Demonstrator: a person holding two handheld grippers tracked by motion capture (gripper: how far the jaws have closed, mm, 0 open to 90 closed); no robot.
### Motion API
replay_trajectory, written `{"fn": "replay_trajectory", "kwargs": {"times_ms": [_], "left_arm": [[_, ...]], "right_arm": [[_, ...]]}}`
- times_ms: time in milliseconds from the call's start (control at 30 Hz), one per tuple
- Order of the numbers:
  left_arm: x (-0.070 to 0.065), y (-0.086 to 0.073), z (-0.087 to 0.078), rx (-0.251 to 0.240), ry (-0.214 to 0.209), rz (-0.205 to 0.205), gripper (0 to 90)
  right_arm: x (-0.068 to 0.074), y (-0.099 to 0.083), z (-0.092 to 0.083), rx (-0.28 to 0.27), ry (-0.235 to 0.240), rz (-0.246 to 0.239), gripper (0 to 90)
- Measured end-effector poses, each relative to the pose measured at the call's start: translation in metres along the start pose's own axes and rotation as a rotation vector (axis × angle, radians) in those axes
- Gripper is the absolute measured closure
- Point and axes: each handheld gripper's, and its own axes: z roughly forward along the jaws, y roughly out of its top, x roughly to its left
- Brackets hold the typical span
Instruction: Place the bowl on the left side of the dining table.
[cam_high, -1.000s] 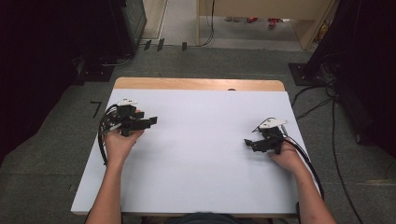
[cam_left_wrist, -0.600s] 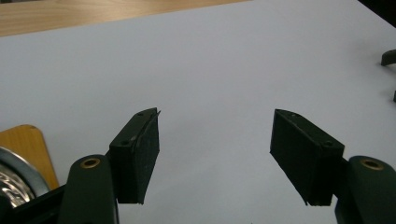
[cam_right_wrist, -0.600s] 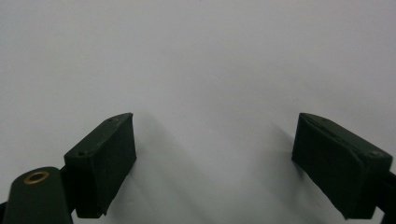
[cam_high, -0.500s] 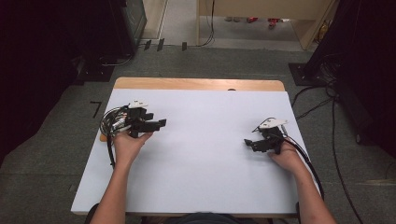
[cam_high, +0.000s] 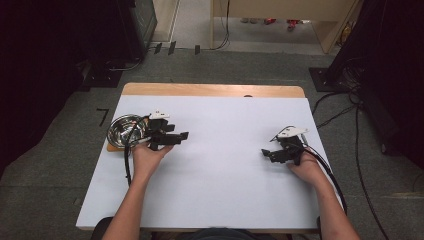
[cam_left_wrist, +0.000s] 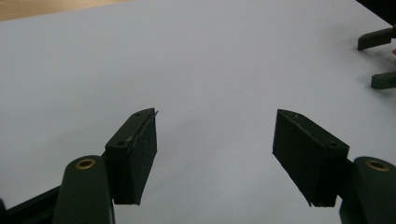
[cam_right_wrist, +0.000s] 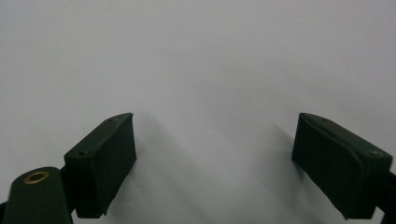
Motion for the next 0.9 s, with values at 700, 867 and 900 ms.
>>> {"fn": "replay_trajectory", "kwargs": {"times_ms": [700,867,900], "left_arm": [[-0.03,-0.004,0.046,0.058,-0.043,0.108,32.3],[-0.038,-0.006,0.057,0.08,-0.021,0.15,32.1],[-0.04,-0.006,0.058,0.077,-0.022,0.154,32.1]], "right_arm": [[0.0,0.0,0.0,0.0,0.0,-0.002,13.0],[0.0,0.0,0.0,0.0,0.0,-0.001,13.0],[0.0,0.0,0.0,0.001,0.0,-0.001,13.0]]}}
